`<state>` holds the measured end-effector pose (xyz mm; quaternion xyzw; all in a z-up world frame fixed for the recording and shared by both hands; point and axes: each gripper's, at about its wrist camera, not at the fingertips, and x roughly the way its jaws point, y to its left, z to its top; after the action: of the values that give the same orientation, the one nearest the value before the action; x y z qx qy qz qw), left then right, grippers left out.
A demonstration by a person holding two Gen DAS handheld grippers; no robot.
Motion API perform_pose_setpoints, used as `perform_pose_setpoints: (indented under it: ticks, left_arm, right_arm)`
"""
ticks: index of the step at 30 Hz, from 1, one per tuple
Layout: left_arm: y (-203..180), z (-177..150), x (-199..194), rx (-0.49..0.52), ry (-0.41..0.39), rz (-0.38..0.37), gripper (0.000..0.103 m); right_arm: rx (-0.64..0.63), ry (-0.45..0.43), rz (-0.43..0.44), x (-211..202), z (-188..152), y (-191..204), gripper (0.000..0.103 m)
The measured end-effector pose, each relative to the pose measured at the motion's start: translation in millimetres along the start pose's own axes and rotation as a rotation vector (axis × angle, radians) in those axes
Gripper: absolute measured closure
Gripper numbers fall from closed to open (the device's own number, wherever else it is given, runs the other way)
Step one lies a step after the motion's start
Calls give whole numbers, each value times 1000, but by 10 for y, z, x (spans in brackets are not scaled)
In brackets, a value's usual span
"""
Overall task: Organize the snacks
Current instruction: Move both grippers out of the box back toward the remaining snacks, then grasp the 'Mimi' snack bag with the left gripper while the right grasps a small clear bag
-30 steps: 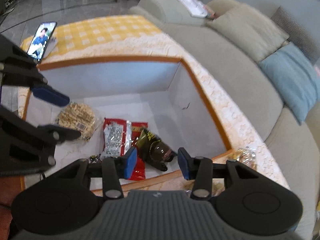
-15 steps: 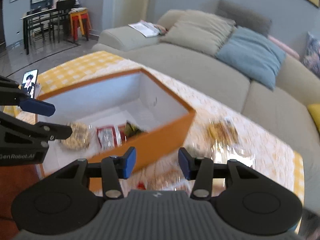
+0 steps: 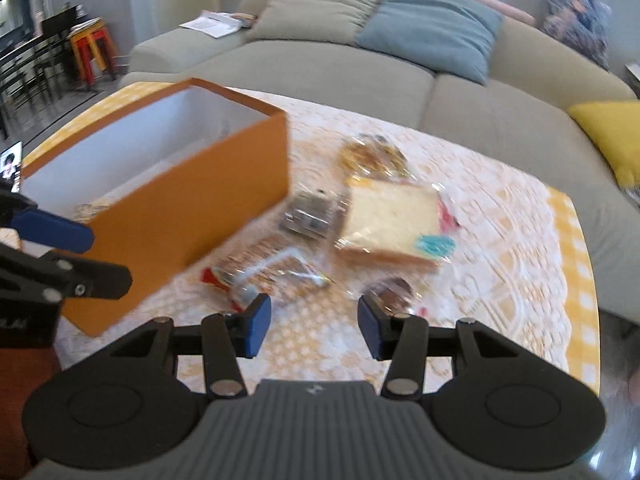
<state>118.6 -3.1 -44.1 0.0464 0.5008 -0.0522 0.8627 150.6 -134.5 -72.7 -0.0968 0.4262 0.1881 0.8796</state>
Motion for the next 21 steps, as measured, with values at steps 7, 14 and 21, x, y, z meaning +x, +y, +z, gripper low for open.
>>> perform_pose_setpoints:
  ticks: [7, 14, 21]
  left_arm:
    - [-152, 115, 320, 16, 38, -51, 51]
    - [-224, 270, 610, 100, 56, -51, 45]
    - [-244, 441, 891, 169, 122, -16, 40]
  right_arm:
    - [100, 34, -1, 198, -122, -408, 56]
    - [170, 40, 33, 454, -197, -656, 54]
    - [64, -16, 7, 659, -74, -664, 41]
